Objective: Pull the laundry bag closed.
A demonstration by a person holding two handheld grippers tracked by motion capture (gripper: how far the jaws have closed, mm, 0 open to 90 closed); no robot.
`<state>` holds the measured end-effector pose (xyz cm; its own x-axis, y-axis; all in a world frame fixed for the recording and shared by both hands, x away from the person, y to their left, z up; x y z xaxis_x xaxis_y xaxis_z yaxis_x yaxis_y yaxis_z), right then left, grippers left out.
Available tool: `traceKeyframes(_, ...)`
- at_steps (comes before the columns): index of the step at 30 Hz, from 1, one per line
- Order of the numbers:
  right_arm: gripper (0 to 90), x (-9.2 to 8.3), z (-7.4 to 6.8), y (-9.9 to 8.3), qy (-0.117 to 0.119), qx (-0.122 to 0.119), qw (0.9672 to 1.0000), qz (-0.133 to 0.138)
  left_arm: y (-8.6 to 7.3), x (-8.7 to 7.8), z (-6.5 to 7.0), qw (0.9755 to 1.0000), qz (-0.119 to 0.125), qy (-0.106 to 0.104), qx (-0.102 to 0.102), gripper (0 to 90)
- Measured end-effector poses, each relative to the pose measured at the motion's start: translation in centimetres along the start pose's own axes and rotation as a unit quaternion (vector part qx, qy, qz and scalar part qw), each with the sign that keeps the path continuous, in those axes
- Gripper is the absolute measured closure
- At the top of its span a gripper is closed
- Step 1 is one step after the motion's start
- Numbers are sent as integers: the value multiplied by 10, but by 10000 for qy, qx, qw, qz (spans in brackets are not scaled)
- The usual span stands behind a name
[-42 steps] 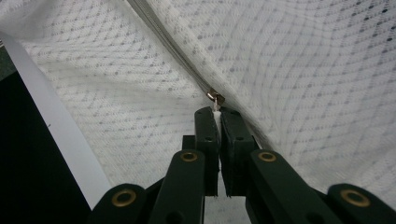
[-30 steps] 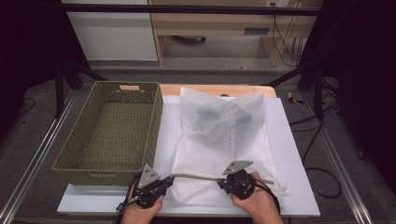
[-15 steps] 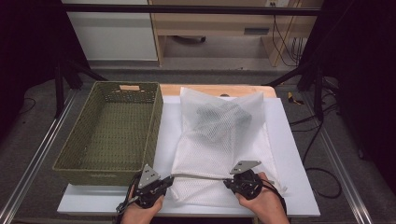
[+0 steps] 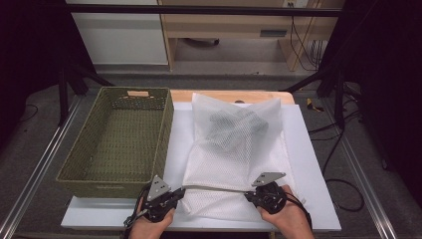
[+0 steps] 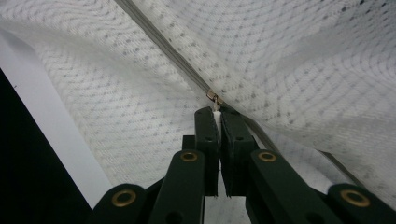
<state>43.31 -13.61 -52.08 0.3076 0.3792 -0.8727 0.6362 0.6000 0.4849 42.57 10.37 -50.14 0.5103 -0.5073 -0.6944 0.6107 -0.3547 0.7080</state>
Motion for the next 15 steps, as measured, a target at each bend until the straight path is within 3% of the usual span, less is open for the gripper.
traceKeyframes(15,871,-6,12,-13,-90,113,9999,-38,0,0,0,10000,7,-1,-10,887)
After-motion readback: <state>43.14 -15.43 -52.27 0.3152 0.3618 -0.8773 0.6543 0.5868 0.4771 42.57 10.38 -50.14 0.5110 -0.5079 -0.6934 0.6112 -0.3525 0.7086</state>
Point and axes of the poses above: each handheld gripper's, and its own axes: x roughly forward along the jaws, y roughly out of its top, z roughly to its right, the point moved 9 cm from there along x, roughly forward along the jaws, and after that the axes turned 9 degrees about -z, right-handed, at the moved point
